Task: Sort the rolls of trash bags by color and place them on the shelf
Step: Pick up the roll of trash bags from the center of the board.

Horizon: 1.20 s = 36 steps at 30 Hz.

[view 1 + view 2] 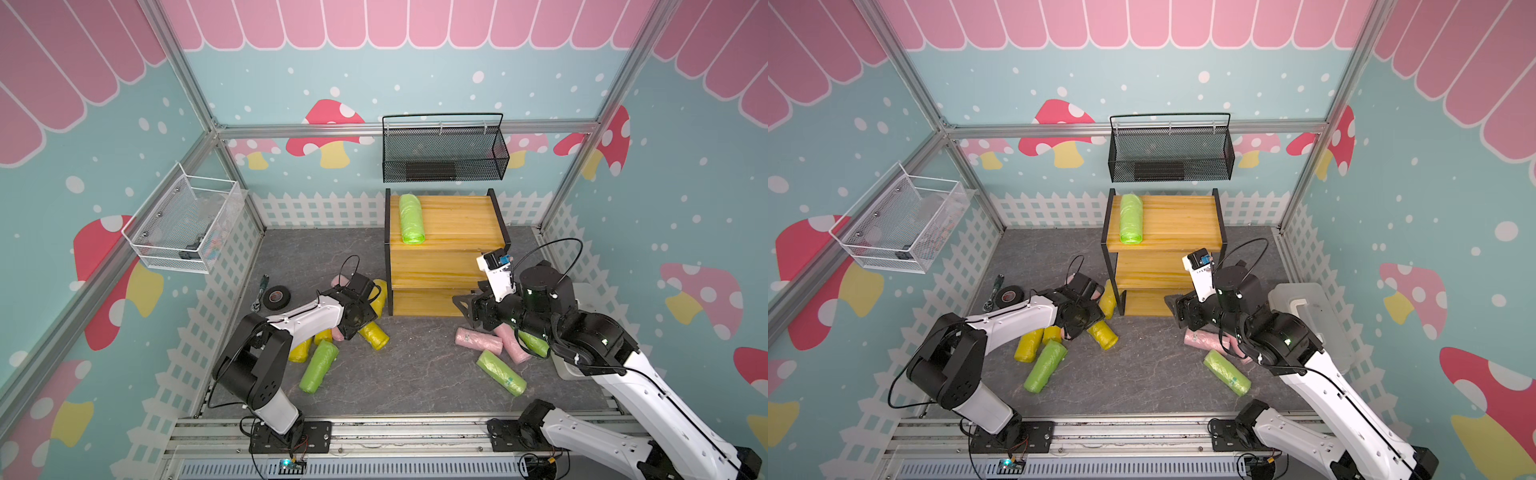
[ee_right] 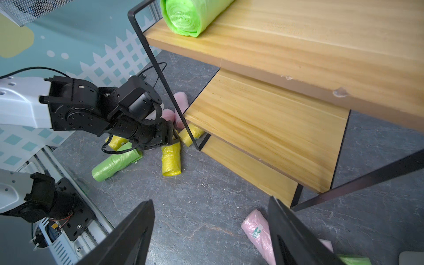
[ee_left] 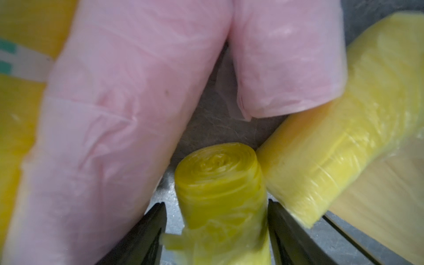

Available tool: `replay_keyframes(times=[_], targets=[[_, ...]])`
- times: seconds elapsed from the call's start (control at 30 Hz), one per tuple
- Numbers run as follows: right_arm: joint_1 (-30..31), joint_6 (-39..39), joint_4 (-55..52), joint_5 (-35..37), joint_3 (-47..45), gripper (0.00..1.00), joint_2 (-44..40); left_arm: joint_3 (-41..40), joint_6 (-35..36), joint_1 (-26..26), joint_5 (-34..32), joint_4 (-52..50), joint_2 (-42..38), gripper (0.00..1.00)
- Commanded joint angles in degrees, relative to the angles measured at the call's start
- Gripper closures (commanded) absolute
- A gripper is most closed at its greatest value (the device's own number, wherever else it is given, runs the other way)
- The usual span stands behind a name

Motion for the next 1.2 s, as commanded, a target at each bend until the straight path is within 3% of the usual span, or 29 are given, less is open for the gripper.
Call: replay_keyframes(times=[0.0, 0.3, 0.4, 0.43, 0.53, 0.57, 0.67, 0.8, 0.9, 1.03, 1.13, 1.17], targets=[[0.0, 2.0, -0.9, -1.5, -1.1, 0.20, -0.6, -1.3, 0.7, 0.6, -0.6, 1.4, 1.7, 0.28], [0.0, 1.0, -7.1, 0.9, 2.8, 0.19, -3.4, -3.9, 0.4, 0.6, 2.2, 5.6, 2.7, 0.44], [0.0, -0.1, -10.6, 1.8, 5.7, 0.19, -3.8, -4.3, 0.4, 0.6, 2.6, 6.3, 3.0, 0.55], [0.0, -0.1, -11.4, 1.8, 6.2, 0.19, -4.2, -4.5, 0.4, 0.6, 2.9, 6.6, 3.0, 0.61], [0.0, 1.1, -12.3, 1.1, 6.1, 0.19, -6.0, -5.6, 0.2, 0.5, 4.7, 8.3, 2.0, 0.97], [0.0, 1.5, -12.6, 0.5, 5.7, 0.19, -6.6, -6.3, 0.0, 0.3, 5.7, 9.1, 1.0, 1.00], [0.0, -1.2, -15.3, -1.0, 5.3, 0.14, -7.0, -8.6, -0.8, -1.2, 5.6, 9.9, -4.8, 1.00], [0.0, -2.8, -20.8, 3.6, 7.6, 0.02, -5.7, -12.6, -2.4, -3.6, 4.7, 9.8, -16.7, 1.00], [0.0, -1.1, -22.1, 2.0, 10.0, 0.01, -4.0, -17.1, -6.4, -4.2, 4.7, 9.8, -28.2, 1.00], [0.0, 4.4, -18.6, -11.8, 8.7, 0.01, -1.1, -21.7, -13.1, -5.0, 4.7, 9.6, -42.3, 1.00], [0.6, 16.8, -3.7, -26.5, -2.8, 0.01, -2.1, -22.9, -16.9, -6.0, 3.8, 9.4, -49.2, 1.00], [1.6, 21.1, 1.9, -27.9, -6.5, 0.01, -2.6, -22.8, -17.7, -6.2, 3.6, 9.2, -50.6, 1.00]])
